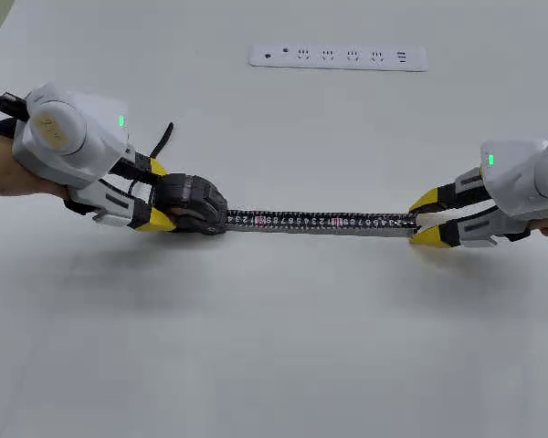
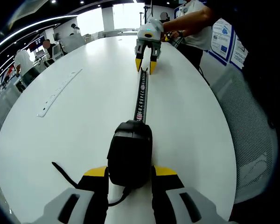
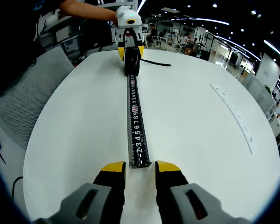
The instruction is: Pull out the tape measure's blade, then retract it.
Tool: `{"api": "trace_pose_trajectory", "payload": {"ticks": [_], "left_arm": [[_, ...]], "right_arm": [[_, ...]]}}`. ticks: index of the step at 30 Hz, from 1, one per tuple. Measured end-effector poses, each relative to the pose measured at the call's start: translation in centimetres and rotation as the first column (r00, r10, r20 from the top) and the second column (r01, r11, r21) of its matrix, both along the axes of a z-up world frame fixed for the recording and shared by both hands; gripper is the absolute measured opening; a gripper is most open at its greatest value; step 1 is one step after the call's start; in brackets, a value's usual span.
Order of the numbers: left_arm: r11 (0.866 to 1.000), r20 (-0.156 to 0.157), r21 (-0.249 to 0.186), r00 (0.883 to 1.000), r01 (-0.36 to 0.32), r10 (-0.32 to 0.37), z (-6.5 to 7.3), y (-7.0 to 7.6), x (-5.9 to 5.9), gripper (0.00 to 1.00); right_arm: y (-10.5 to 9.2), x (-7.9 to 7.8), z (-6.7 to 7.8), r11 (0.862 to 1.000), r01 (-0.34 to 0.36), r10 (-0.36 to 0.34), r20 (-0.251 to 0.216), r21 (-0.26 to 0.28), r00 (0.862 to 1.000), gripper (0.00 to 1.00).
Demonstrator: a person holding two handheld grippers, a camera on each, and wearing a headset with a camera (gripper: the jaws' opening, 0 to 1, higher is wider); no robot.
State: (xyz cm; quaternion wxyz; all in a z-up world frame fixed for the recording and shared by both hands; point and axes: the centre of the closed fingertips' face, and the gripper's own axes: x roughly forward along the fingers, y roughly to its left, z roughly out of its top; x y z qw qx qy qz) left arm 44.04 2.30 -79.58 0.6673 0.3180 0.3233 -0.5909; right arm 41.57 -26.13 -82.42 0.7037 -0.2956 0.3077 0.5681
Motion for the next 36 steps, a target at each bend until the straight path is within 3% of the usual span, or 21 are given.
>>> {"api": "trace_pose_trajectory", "payload": {"ticks": [6,10,15,19,23,25,29,36], "left_arm": [[1.000,0.000,0.002,1.000,-0.021,0.021,-0.1,0.7,-0.1,0.42],[0.998,-0.012,-0.020,0.998,-0.054,0.054,0.3,1.0,-0.1,0.51],[0.996,-0.020,-0.035,0.997,-0.079,0.078,0.4,1.2,-0.2,0.68],[0.996,-0.019,-0.043,0.996,-0.084,0.084,0.6,1.3,-0.3,0.75],[0.992,-0.013,-0.053,0.993,-0.114,0.114,0.6,1.3,-0.1,0.96],[0.991,-0.008,-0.060,0.993,-0.117,0.117,0.7,1.3,0.0,0.98],[0.987,-0.031,-0.095,0.991,-0.132,0.130,1.1,1.0,-0.4,1.00],[0.979,-0.022,-0.127,0.987,-0.162,0.160,1.6,1.0,-0.4,1.00]], "right_arm": [[-0.4,0.0,0.2,1.000,0.028,-0.028,0.002,0.006,1.000,0.35],[-0.5,-0.1,0.6,0.998,0.061,-0.061,0.004,0.018,0.998,0.47],[-0.6,-0.1,0.8,0.994,0.102,-0.102,-0.010,0.034,0.995,0.66],[-0.5,0.0,1.2,0.988,0.140,-0.140,-0.016,0.062,0.990,0.82],[-0.3,0.0,1.5,0.983,0.165,-0.164,-0.019,0.082,0.986,0.94],[-0.3,0.2,1.8,0.978,0.182,-0.181,-0.013,0.098,0.983,0.99],[-0.3,0.4,2.2,0.974,0.197,-0.198,-0.008,0.110,0.980,1.00],[-0.3,0.1,2.5,0.972,0.206,-0.207,-0.001,0.117,0.978,1.00]]}}
